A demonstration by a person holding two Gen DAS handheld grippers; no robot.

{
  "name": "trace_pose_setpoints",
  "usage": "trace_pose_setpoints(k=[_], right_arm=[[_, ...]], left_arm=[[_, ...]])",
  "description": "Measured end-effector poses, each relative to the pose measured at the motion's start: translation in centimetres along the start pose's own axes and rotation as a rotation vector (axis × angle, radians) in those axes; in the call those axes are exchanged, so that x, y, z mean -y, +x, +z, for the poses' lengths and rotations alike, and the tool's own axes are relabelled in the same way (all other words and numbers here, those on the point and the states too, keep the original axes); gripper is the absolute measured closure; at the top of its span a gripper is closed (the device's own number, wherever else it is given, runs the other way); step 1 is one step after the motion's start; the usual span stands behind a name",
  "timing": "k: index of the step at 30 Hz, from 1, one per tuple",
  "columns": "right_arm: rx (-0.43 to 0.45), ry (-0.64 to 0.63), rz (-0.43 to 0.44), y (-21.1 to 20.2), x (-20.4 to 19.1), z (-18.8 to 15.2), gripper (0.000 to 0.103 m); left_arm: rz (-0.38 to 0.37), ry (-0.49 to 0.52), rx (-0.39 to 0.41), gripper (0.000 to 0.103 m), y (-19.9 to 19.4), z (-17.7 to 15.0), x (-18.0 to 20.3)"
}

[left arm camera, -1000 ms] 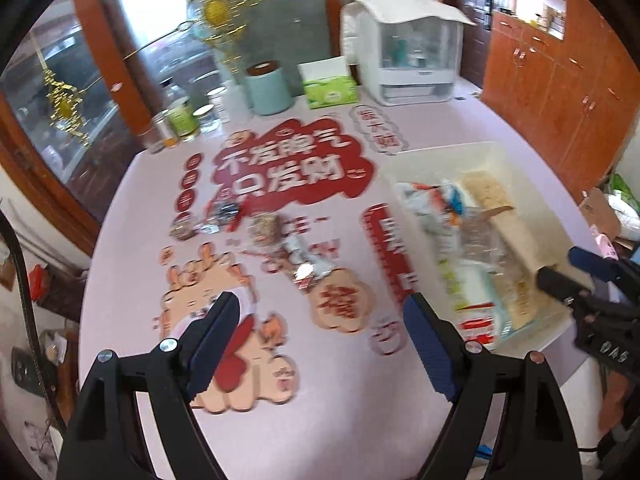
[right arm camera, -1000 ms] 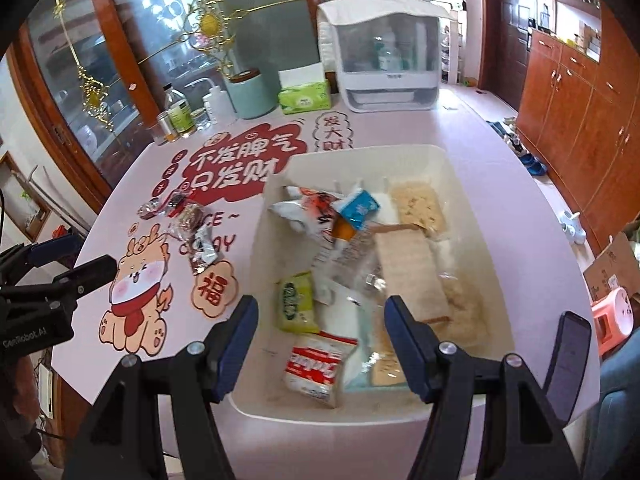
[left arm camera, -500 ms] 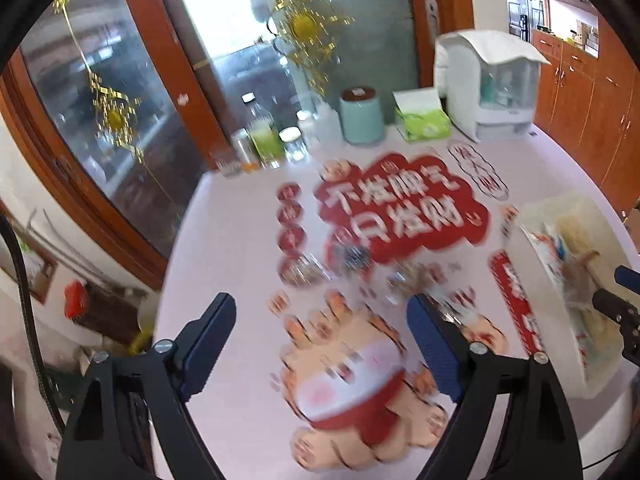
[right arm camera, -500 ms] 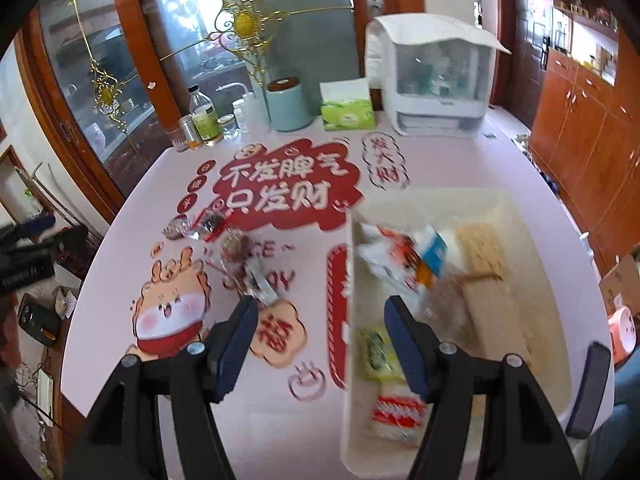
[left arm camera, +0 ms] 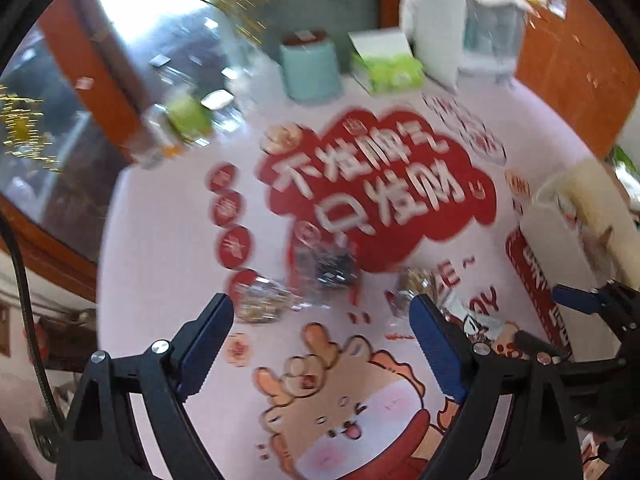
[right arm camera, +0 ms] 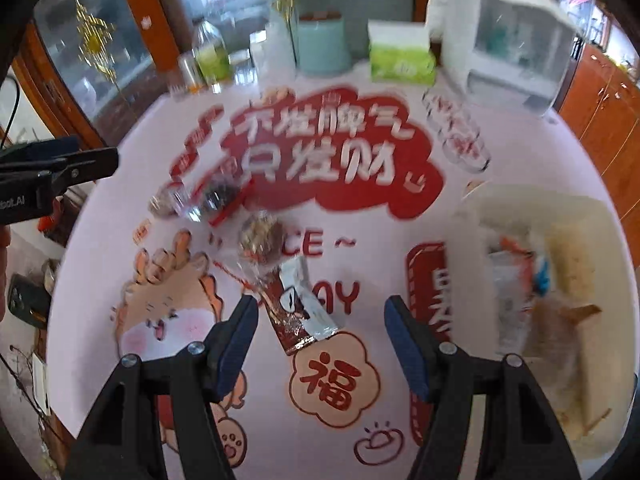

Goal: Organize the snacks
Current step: 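Grasp the clear nut bag with the left gripper while the right grasps the red-white wrapped bars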

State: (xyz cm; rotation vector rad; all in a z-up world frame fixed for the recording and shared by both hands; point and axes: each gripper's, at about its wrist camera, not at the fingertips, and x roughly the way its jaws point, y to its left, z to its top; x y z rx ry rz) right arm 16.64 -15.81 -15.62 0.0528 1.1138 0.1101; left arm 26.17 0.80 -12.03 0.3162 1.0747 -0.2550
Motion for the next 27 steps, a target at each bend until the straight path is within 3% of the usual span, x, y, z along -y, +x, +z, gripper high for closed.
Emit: trace_pose_setpoints(k=[5, 10, 14, 16, 22, 24, 26, 27], right_arm=[[-0.085, -0.003, 0.049, 4.6, -1.0, -0.4, 0.037], [-0.157, -0.046, 0.038, 8.4, -1.9, -1.2, 0.038], [-0.112, -0.061, 0.012, 8.0, -1.8, -1.6, 0.069], [-0.112, -0.016, 0.05, 7.5, -0.9, -1.6, 0.077], [-0.117, 0.064, 0.053, 6.3, 1.4, -2.9, 0.088], [-0.118, 0.078, 0.054, 6.1, 1.7, -3.1, 0.089], [-0.114, 0.085, 0.057, 6.0, 2.0, -3.5, 0.091], [-0.111, 0.089, 0.058, 5.9, 2.1, -3.7, 0.091]], left_arm=[[-0.061, 0.103, -0.088, 0.014, 5.2, -0.5, 3.4], [-0.125, 0.107, -0.141, 0.014, 7.9, -0.3, 4.8], [-0.155, 0.092, -0.163, 0.014, 9.5, -0.1, 5.7], [-0.173, 0.074, -0.18, 0.018, 10.5, -0.1, 6.3], [-0.209, 0.003, -0.245, 0.036, 13.1, -0.2, 7.1], [-0.219, -0.02, -0.25, 0.048, 13.6, -0.3, 7.3], [-0.2, -0.022, -0.208, 0.065, 13.3, -0.3, 7.6], [-0.202, -0.032, -0.204, 0.066, 13.2, -0.4, 7.6]])
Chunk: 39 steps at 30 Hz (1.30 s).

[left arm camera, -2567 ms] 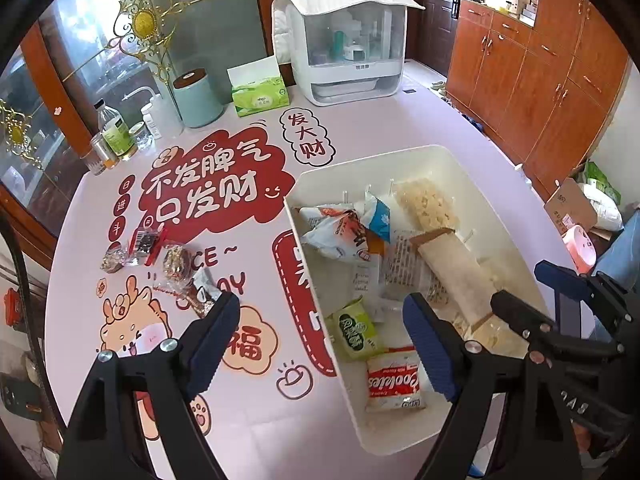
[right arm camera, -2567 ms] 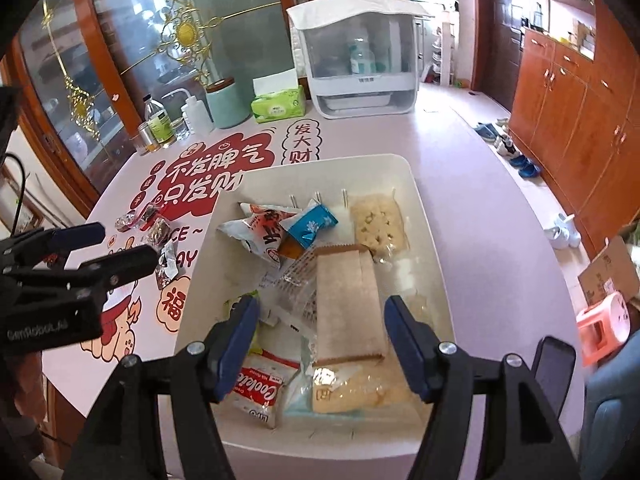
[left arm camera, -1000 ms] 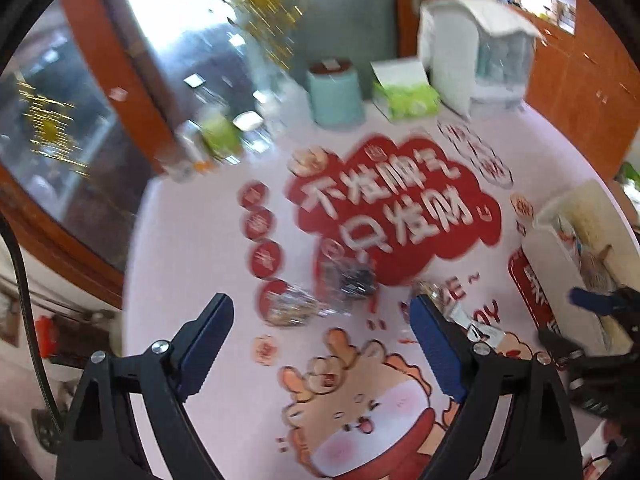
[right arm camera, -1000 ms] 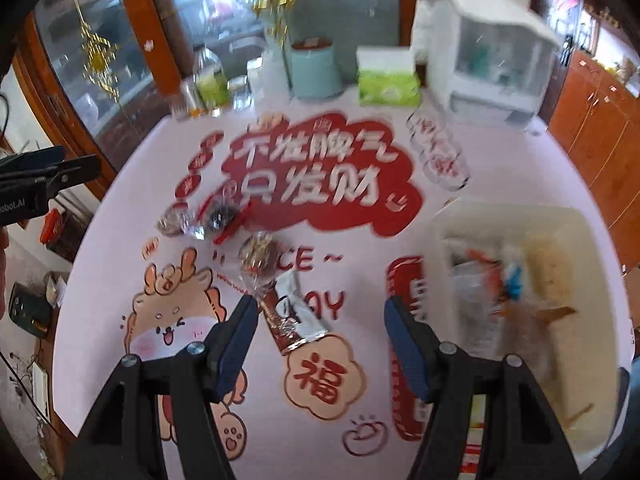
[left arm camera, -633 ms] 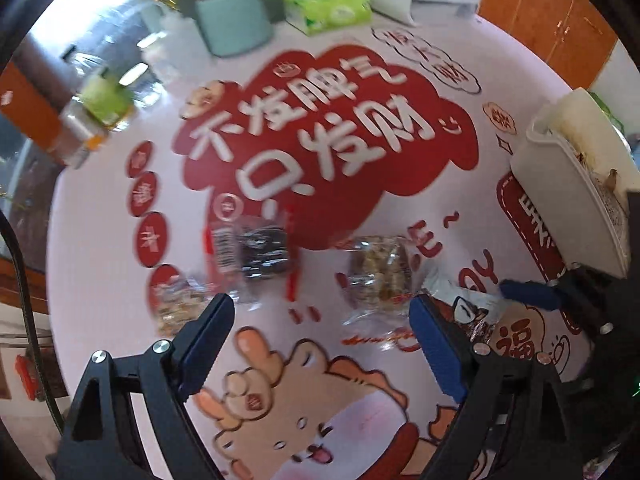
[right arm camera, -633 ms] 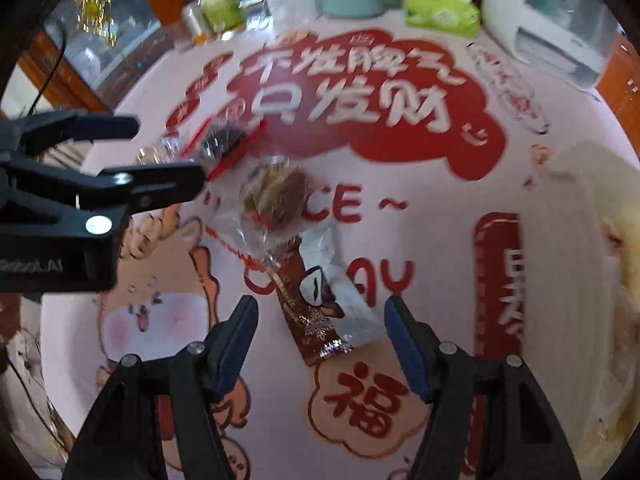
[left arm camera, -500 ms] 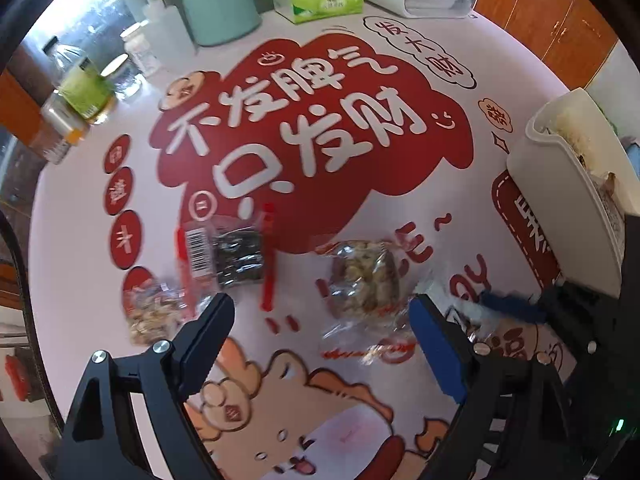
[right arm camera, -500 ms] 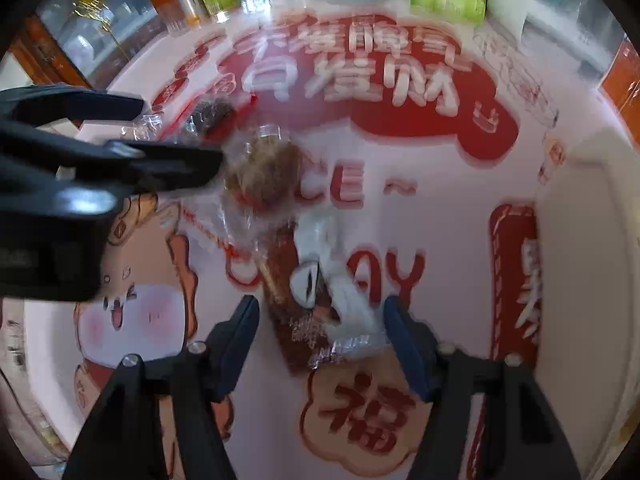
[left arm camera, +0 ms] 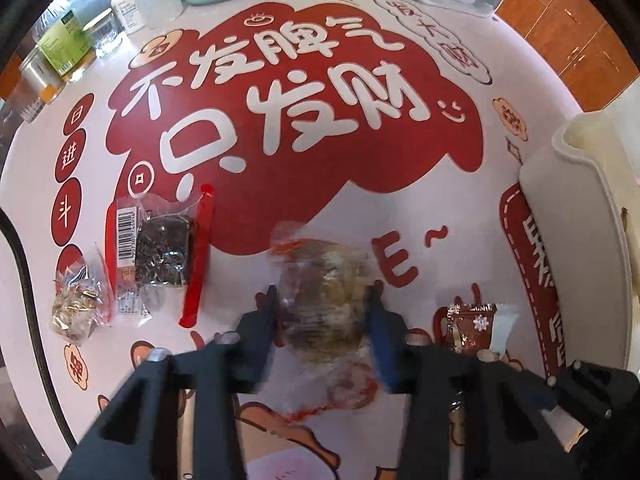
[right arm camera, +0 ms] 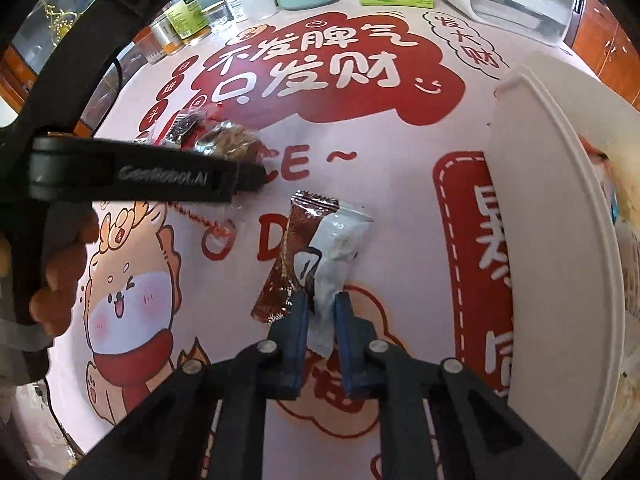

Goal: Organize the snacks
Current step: 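Grasp the clear nut bag with the left gripper while the right grasps the red-white wrapped bars, then carry both snacks over the white tray and open both grippers to drop them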

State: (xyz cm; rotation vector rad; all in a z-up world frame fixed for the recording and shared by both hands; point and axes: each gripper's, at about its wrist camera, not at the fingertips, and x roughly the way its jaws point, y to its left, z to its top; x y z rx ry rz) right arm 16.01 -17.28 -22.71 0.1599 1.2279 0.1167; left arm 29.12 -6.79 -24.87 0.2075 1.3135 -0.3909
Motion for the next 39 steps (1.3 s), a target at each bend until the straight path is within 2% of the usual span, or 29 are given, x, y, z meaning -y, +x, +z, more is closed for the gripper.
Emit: trace_pose_setpoints(k=[2, 11, 15, 20, 24, 28, 32, 39], right_arm=[[0.006, 0.006, 0.011, 0.0, 0.1, 0.0, 0.097], [0.064, 0.012, 0.064, -2.7, 0.2, -1.8, 0.1], [0.103, 0.0, 0.073, -5.2, 0.0, -2.9, 0.1], [0.188, -0.007, 0.089, -9.8, 0.0, -4.0, 0.1], [0.273, -0.02, 0.092, -14.6, 1.0, -5.2, 0.1], [0.341, -0.009, 0.071, -18.8, 3.4, -6.3, 0.1], [0.398, 0.014, 0.018, -22.4, 7.2, -7.7, 0.1], [0.39, 0.006, -0.075, -24.7, 13.1, -9.3, 0.1]], left_arm=[[-0.011, -0.042, 0.002, 0.066, -0.2, -0.5, -0.2], [0.021, -0.072, 0.076, 0.067, -5.0, -4.8, -0.3], [0.011, -0.064, 0.096, 0.067, -7.9, -6.8, 0.5], [-0.007, -0.028, 0.156, 0.067, -12.9, -8.2, 3.3], [-0.049, 0.011, 0.225, 0.067, -16.9, -8.3, 7.2], [-0.085, 0.06, 0.274, 0.067, -19.2, -7.7, 12.3], [-0.12, 0.095, 0.288, 0.067, -19.9, -7.1, 17.8], [-0.12, 0.127, 0.282, 0.067, -19.0, -6.2, 25.3]])
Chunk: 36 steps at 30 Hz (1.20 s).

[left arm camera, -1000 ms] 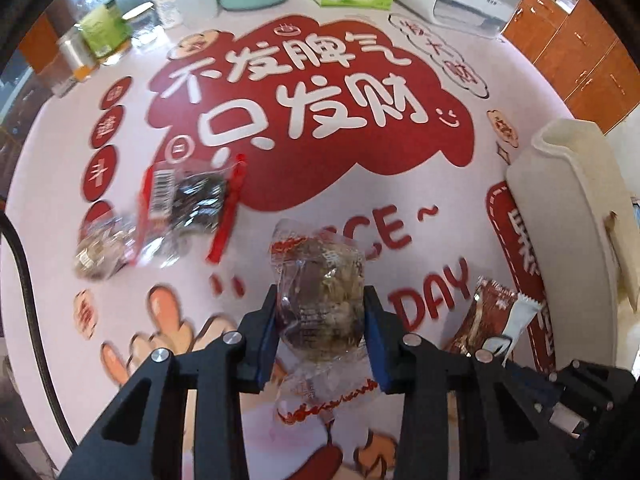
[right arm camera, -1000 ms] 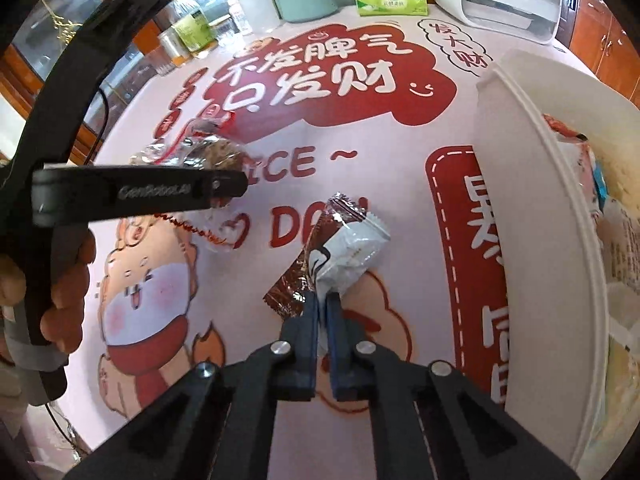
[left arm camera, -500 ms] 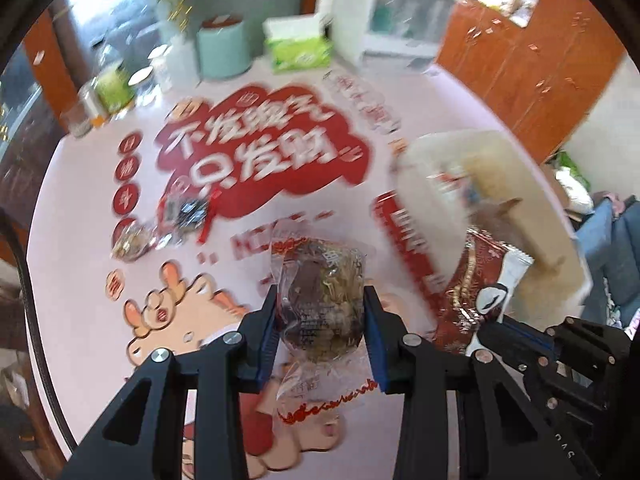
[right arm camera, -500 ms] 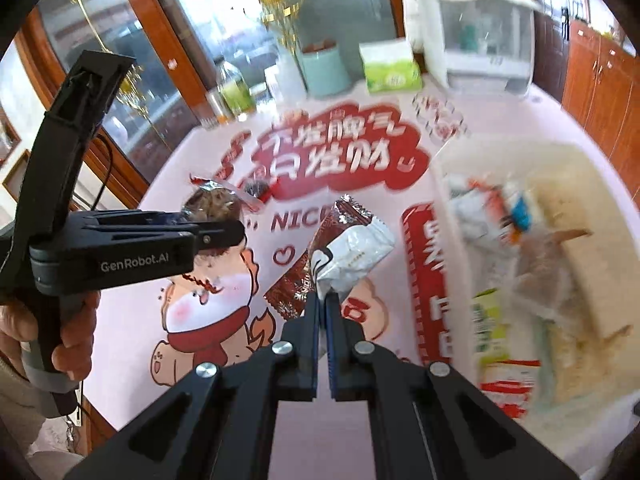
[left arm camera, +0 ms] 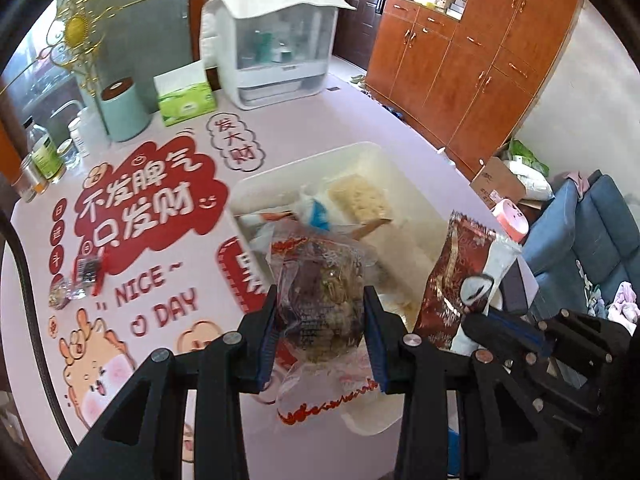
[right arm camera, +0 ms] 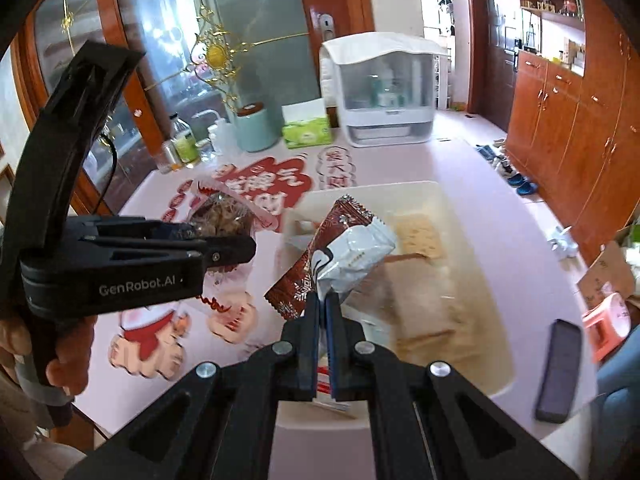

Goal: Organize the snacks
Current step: 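Carry both snacks over the white tray and open both grippers to drop them, then move both tools back to the last snack bags on the table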

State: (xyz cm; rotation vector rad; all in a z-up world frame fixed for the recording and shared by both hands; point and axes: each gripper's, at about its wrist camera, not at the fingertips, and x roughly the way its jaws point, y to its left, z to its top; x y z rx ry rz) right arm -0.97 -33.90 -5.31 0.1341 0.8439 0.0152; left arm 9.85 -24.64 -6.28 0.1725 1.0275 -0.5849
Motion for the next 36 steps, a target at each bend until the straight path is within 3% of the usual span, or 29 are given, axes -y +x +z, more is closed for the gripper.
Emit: trace_pose_setpoints(k=[11, 13, 15, 16, 19, 26, 36], right_arm=[[-0.073, -0.095, -0.001, 1.3, 4.0, -1.1, 0.099], [-0.089, -0.1, 0.021, 1.8, 4.4, -1.0, 0.097], [-0.098, -0.091, 0.052, 1.7, 5.0, -1.2, 0.095], [-0.102, -0.084, 0.07, 1.8, 5.2, -1.1, 0.088], [-0.107, -0.049, 0.103, 2.1, 6.0, -0.9, 0.059], [-0.109, -0.003, 0.134, 2.6, 6.7, -0.8, 0.058], [-0.162, 0.022, 0.145, 3.6, 5.7, -1.4, 0.058]], left_arm=[[0.095, -0.001, -0.004, 0.065, 2.5, 1.6, 4.3], [0.112, -0.001, -0.01, 0.056, 2.7, 1.6, 4.5], [0.142, -0.004, -0.004, 0.023, 2.6, 1.6, 4.5], [0.165, -0.008, 0.015, 0.02, 2.4, 1.5, 4.5], [0.201, -0.008, 0.029, 0.02, 1.9, 1.4, 4.2], [0.22, -0.056, 0.019, 0.02, 1.3, 0.8, 2.6], [0.242, -0.046, 0.009, 0.02, 0.0, -1.1, 1.1]])
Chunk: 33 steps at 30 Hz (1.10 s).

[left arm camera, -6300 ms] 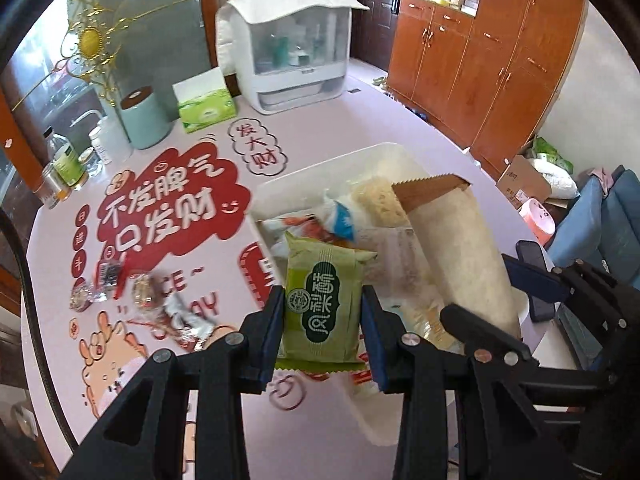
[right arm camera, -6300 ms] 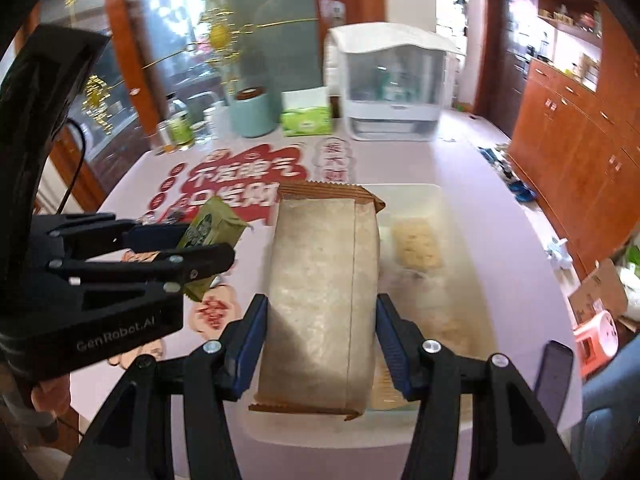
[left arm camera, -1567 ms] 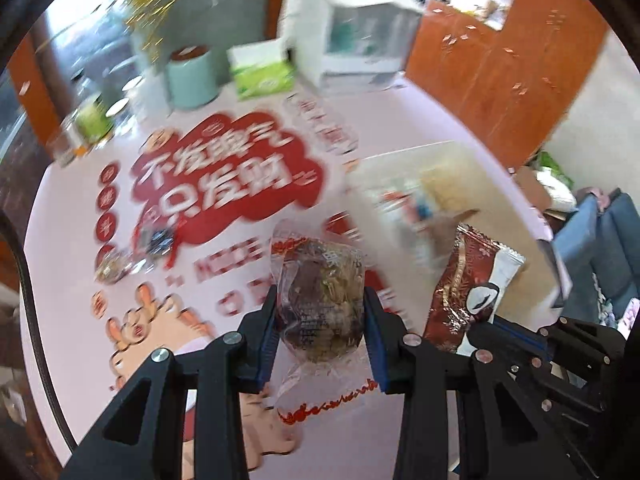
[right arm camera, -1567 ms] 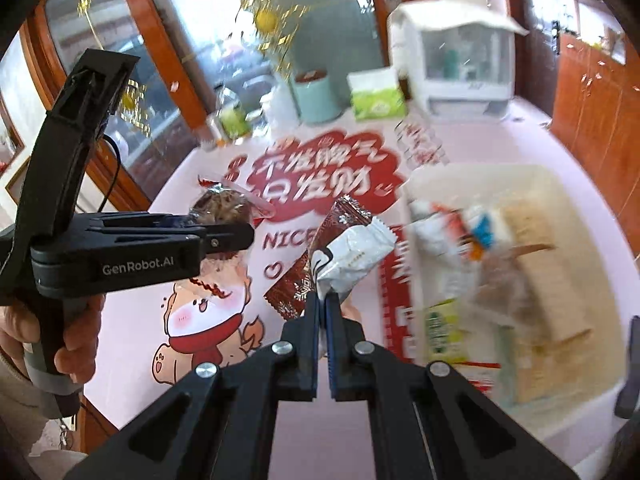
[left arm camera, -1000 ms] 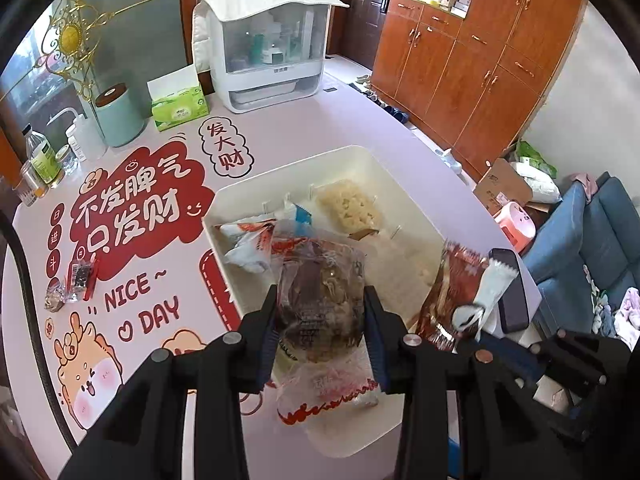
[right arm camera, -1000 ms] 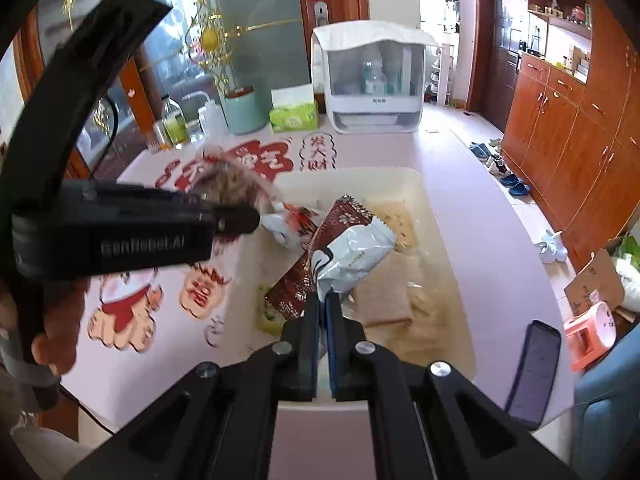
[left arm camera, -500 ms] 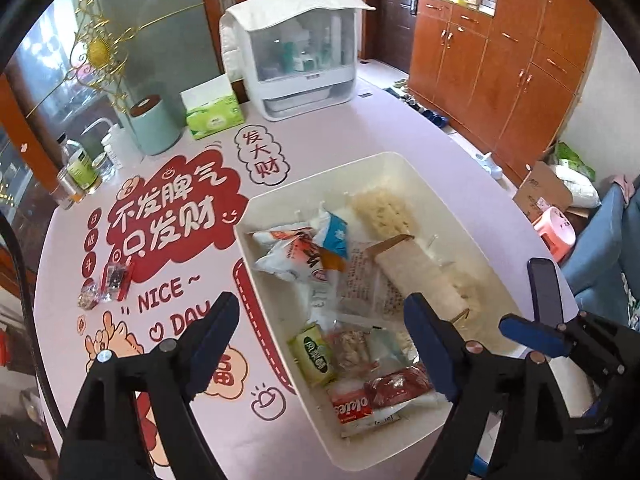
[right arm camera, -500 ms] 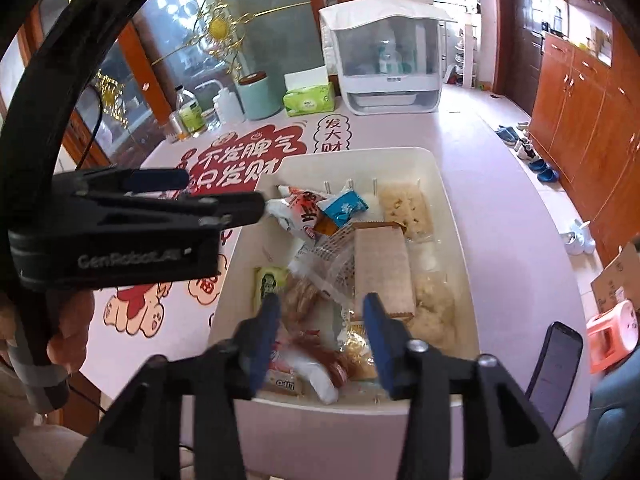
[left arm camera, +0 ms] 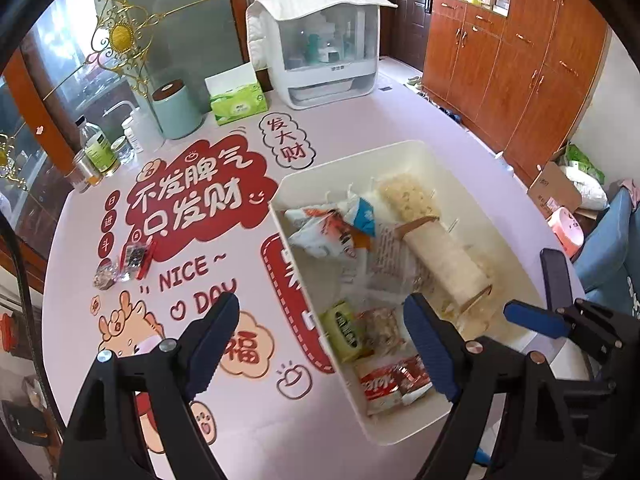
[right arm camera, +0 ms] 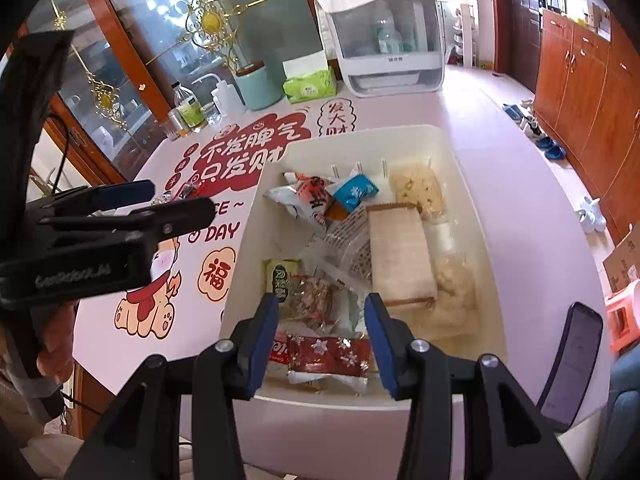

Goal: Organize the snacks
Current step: 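Move both tools back to the last snack bags on the table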

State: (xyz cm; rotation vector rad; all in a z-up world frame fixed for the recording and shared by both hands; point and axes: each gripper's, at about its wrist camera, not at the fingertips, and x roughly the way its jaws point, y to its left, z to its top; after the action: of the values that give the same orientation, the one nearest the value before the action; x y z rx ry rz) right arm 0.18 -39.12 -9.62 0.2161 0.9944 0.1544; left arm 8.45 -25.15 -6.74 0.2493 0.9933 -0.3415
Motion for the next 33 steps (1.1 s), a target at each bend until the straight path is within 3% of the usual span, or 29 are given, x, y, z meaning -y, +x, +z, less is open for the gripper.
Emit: trace_pose_setpoints(k=[6, 11, 23, 29, 33], right_arm=[[-0.016, 0.014, 0.005, 0.5, -1.5, 0.1, 0.058], [-0.015, 0.003, 0.019, 0.5, -3.8, 0.7, 0.058], [0.105, -0.118, -0.054, -1.6, -12.8, 8.4, 0.058], [0.152, -0.19, -0.114, -1.1, -18.8, 13.3, 0.058], [0.151, -0.209, -0.157, 1.7, -22.6, 16.2, 0.058]], left_arm=[[0.039, 0.024, -0.009, 0.02, -1.0, -1.5, -1.9], [0.102, 0.036, 0.03, 0.02, -3.7, -2.1, -5.8], [0.347, 0.004, 0.171, 0.02, -11.6, 0.8, -23.1], [0.403, 0.018, 0.218, 0.019, -13.1, 2.5, -30.3], [0.349, 0.025, 0.198, 0.019, -11.6, 3.1, -34.0]])
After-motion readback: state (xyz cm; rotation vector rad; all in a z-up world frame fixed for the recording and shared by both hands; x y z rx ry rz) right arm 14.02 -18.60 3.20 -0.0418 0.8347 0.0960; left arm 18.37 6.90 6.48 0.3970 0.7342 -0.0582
